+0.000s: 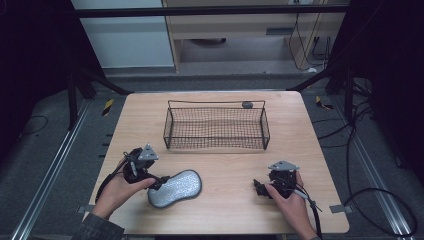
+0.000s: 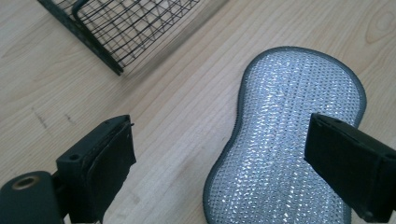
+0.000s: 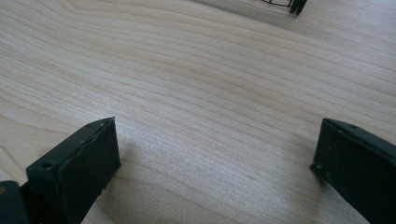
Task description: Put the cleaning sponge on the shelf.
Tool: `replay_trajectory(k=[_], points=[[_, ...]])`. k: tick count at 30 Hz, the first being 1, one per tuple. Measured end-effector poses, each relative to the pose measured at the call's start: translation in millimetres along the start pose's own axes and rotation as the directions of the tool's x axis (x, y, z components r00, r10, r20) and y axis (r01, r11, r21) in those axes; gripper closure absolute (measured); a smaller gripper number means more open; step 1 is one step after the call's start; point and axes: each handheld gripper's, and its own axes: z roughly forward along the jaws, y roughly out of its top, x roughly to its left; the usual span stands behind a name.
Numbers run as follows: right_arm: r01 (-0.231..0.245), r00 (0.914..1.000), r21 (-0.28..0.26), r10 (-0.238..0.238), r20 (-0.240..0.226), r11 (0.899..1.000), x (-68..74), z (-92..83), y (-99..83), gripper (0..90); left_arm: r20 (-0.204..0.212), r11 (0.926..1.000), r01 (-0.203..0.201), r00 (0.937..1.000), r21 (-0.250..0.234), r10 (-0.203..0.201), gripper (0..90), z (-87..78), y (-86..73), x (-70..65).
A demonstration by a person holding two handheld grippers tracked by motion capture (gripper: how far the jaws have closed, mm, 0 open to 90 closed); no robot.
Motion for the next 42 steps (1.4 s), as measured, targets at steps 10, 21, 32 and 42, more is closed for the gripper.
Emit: replay_trajectory(k=[10, 21, 32, 42], points=[[0.003, 1.0, 0.001, -0.003, -0.001, 1.0, -0.1, -0.1, -0.1, 0.5, 0.016, 0.9952, -0.055, 0.9984, 0.081, 0.054, 8.3, 7.8, 4.4, -9.5], [0.004, 1.0, 0.001, -0.004, -0.002, 1.0, -0.3, 0.0, -0.1, 0.4, 0.074, 0.9835, -0.113, 0.9919, 0.142, 0.103, 6.9, 16.4, 6.8, -17.7], [0.004, 1.0, 0.001, -0.004, -0.002, 1.0, -0.2, 0.0, 0.0, 0.4, 0.109, 0.9699, -0.164, 0.9832, 0.18, 0.146, 4.9, 23.0, 12.5, -28.7], [0.01, 0.9999, 0.004, -0.01, -0.009, 1.0, -0.5, -0.5, -0.1, 0.4, 0.112, 0.9599, -0.18, 0.9809, 0.215, 0.159, 4.4, 25.3, 15.1, -30.4]])
